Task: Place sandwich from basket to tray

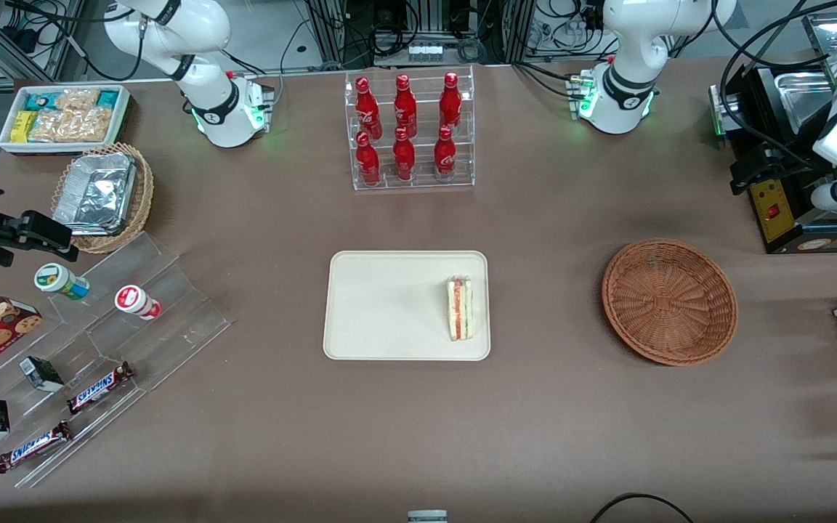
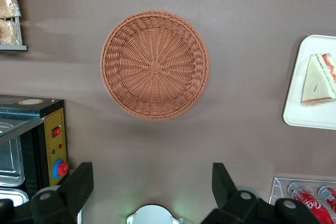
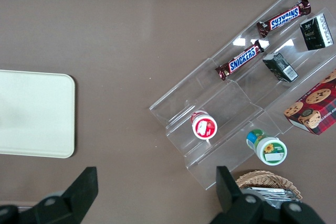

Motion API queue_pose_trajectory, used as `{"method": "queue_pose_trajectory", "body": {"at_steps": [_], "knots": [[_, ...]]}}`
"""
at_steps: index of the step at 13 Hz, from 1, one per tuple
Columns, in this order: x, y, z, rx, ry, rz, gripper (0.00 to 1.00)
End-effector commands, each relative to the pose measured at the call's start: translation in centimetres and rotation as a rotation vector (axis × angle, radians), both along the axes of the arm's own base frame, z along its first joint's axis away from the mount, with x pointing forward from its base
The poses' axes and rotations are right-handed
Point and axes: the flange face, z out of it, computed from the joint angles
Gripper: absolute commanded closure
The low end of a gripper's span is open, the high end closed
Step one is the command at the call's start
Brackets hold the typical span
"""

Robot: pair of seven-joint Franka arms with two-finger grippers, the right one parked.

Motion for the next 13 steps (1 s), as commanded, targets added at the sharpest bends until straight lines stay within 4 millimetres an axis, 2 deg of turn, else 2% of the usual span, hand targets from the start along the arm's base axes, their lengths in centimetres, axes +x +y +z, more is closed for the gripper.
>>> {"method": "queue_pose_trajectory", "body": {"at_steps": [1,13], "knots": [[-0.69,0.26,0.31,-0.015,-0.013,-0.025,0.0],[-0.44,0.01,-0.14,-0.016,-0.006,-0.049,0.0]]}}
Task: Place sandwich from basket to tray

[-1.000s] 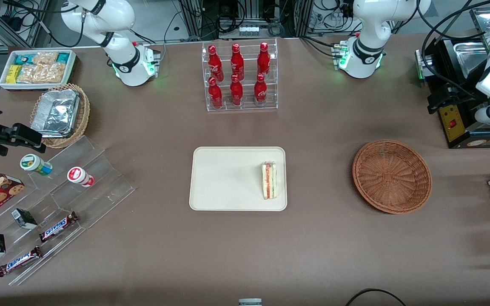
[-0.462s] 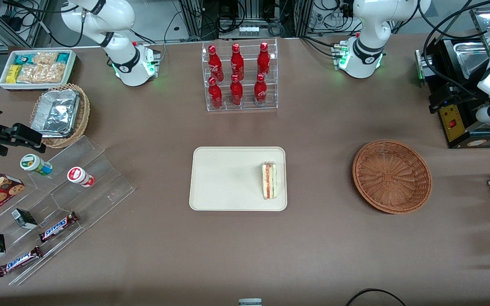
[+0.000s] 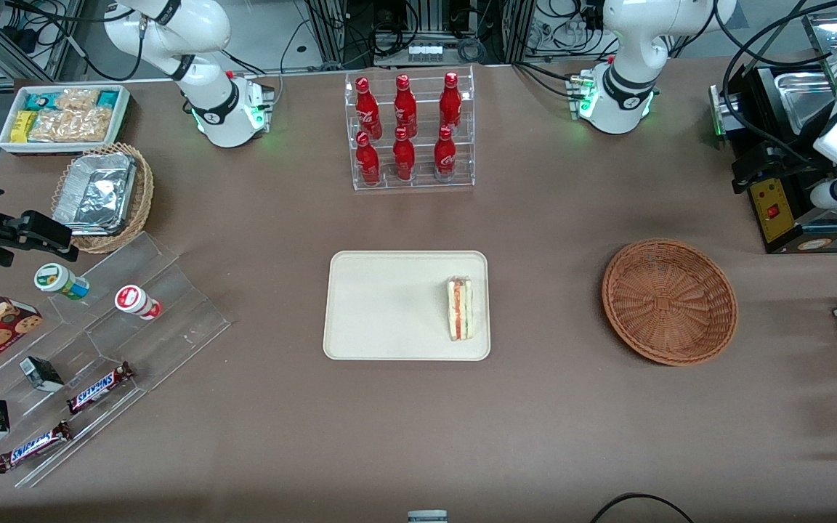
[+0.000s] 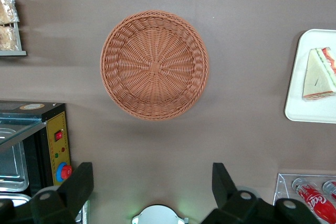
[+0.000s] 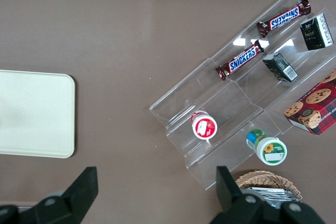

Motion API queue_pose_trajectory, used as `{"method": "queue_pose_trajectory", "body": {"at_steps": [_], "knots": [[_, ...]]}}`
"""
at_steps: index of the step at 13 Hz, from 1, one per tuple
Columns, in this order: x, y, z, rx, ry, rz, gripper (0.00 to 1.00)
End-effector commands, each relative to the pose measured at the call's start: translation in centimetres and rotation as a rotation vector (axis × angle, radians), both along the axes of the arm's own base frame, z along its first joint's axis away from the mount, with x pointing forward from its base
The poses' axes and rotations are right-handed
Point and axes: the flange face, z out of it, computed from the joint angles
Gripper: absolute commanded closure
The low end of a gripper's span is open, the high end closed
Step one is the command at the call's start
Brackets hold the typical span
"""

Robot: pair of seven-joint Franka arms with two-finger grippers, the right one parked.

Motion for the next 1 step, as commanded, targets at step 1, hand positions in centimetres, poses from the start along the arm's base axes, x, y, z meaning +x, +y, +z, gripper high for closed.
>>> {"method": "queue_pose_trajectory", "body": {"at_steps": [1], "knots": [[-0.48,-0.16,-0.12,-0.013,-0.007,-0.017,0.0]]}}
